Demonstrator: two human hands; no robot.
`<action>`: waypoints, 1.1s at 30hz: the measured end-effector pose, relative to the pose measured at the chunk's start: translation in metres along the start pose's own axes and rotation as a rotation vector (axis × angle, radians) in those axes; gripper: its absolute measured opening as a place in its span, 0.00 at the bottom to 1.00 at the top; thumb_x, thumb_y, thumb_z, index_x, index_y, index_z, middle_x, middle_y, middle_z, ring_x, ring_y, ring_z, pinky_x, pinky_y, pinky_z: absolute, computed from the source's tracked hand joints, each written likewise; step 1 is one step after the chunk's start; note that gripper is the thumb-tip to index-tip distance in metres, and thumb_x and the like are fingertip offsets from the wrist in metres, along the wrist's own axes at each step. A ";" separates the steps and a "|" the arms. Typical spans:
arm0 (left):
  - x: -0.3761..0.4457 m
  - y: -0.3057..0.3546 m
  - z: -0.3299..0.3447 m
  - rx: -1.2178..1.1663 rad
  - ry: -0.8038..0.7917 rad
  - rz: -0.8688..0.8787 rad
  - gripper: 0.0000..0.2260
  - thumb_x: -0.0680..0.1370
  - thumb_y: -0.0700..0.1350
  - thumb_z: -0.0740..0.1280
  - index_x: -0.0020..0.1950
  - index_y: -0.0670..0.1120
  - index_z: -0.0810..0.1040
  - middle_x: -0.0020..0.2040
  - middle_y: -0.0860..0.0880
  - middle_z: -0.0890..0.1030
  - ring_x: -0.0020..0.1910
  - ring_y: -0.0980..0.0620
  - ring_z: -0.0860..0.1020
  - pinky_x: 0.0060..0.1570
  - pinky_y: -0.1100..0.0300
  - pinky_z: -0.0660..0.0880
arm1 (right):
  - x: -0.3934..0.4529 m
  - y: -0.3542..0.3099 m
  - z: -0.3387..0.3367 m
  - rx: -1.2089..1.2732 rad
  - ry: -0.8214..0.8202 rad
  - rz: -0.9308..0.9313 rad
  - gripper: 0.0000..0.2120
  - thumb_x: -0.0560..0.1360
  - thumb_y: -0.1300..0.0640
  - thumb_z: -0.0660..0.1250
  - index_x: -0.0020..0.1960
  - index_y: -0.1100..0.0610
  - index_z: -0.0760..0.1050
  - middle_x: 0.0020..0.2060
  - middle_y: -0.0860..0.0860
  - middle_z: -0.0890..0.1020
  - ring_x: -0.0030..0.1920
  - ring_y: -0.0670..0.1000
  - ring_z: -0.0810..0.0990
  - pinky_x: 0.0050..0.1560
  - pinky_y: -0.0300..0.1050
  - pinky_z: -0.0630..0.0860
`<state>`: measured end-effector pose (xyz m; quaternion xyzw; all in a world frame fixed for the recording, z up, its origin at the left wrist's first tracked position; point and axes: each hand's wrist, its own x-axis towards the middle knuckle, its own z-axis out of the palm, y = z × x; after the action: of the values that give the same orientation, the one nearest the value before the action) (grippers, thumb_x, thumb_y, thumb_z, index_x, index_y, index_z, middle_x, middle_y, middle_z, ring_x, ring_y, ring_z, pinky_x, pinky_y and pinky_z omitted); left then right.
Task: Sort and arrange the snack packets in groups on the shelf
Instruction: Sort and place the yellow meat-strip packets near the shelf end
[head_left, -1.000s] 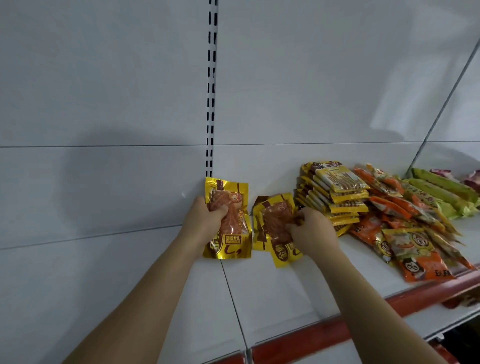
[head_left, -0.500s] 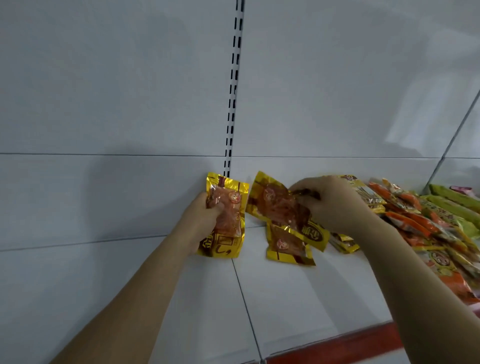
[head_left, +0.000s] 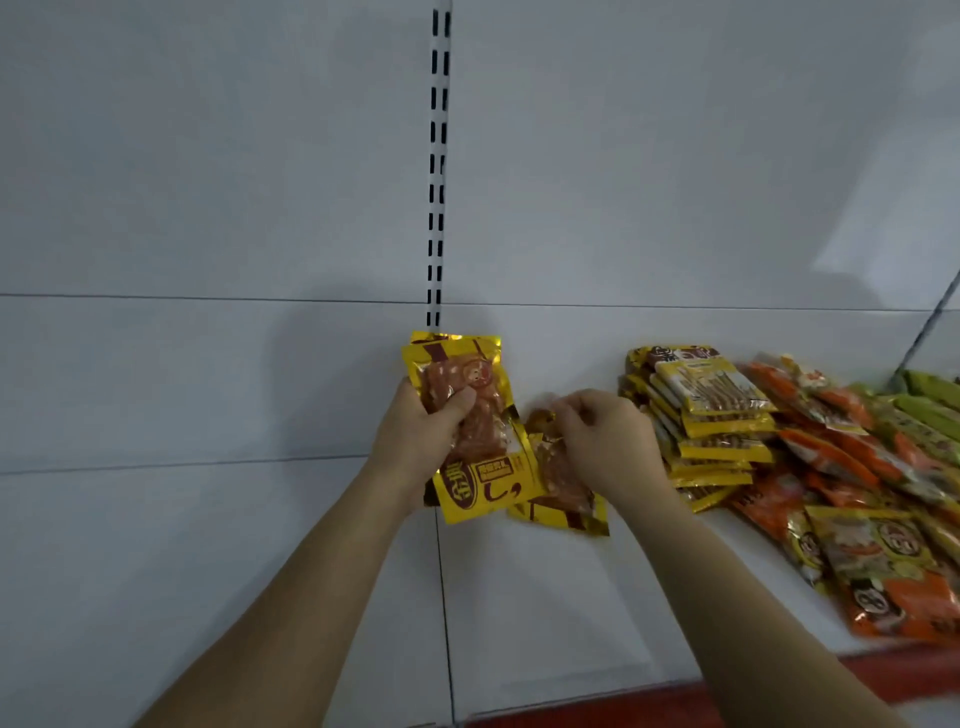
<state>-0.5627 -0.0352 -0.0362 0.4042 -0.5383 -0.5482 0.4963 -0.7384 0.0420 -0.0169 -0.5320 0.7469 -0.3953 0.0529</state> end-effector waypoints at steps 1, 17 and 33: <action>0.000 -0.001 -0.003 0.010 0.031 0.004 0.13 0.79 0.48 0.74 0.62 0.51 0.78 0.55 0.50 0.86 0.53 0.48 0.86 0.53 0.46 0.83 | 0.002 0.010 -0.004 -0.165 -0.007 0.011 0.11 0.80 0.50 0.62 0.48 0.55 0.80 0.41 0.50 0.84 0.41 0.52 0.80 0.41 0.45 0.77; -0.043 -0.010 -0.047 0.109 0.193 -0.078 0.17 0.76 0.51 0.76 0.62 0.50 0.78 0.55 0.50 0.86 0.52 0.47 0.85 0.56 0.46 0.82 | -0.017 0.024 0.018 0.103 -0.130 0.072 0.29 0.74 0.58 0.73 0.73 0.54 0.67 0.61 0.56 0.80 0.60 0.60 0.78 0.53 0.49 0.75; -0.150 0.032 -0.204 0.190 0.339 0.024 0.18 0.77 0.53 0.75 0.64 0.53 0.76 0.55 0.53 0.85 0.55 0.52 0.84 0.58 0.45 0.81 | -0.149 -0.166 0.111 0.572 -0.396 -0.273 0.22 0.76 0.50 0.72 0.66 0.42 0.67 0.51 0.44 0.82 0.46 0.43 0.83 0.43 0.44 0.83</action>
<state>-0.3330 0.0751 -0.0372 0.5291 -0.5011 -0.4131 0.5462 -0.4940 0.0877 -0.0361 -0.6567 0.5037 -0.4808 0.2896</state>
